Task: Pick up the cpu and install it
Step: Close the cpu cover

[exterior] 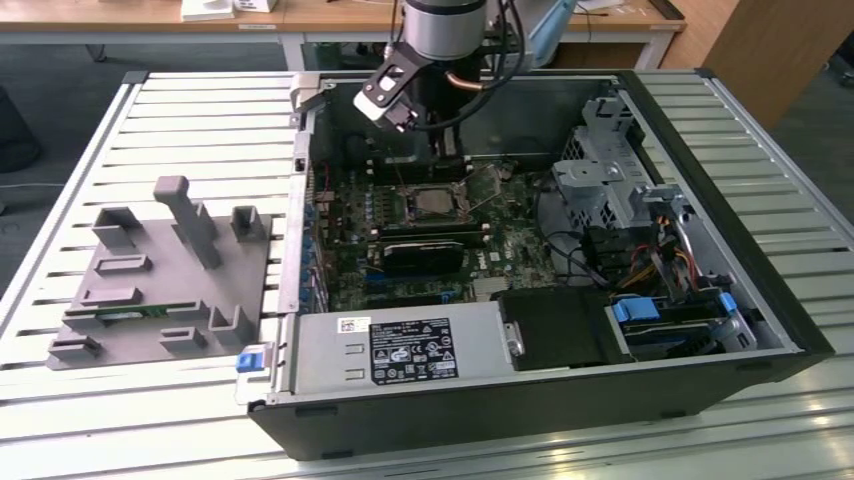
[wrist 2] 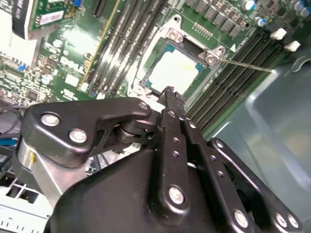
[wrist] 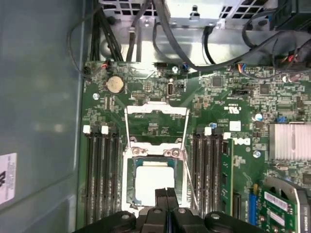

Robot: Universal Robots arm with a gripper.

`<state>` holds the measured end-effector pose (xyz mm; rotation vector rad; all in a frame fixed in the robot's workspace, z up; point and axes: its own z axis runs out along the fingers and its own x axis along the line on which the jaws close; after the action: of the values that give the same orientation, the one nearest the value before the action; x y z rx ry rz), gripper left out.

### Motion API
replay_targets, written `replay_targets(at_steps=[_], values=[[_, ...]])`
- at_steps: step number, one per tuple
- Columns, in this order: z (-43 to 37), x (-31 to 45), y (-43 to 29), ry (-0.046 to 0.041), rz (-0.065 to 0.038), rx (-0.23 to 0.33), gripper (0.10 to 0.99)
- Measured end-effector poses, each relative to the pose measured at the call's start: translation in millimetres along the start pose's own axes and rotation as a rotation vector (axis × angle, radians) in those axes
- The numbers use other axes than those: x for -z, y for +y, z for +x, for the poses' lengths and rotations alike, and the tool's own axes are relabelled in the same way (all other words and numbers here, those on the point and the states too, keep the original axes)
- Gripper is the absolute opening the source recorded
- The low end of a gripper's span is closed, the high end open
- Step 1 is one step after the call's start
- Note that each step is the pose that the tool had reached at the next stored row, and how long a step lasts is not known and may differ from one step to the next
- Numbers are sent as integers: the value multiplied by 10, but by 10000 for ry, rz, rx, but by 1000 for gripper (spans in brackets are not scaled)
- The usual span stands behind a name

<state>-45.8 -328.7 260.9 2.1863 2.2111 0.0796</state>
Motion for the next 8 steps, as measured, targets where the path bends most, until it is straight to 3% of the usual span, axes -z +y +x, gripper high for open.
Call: replay_targets(at_steps=[2, 8], values=[[-1, -2, 48, -3, 21, 0, 106], [3, -18, 282, 0, 161, -2, 106]])
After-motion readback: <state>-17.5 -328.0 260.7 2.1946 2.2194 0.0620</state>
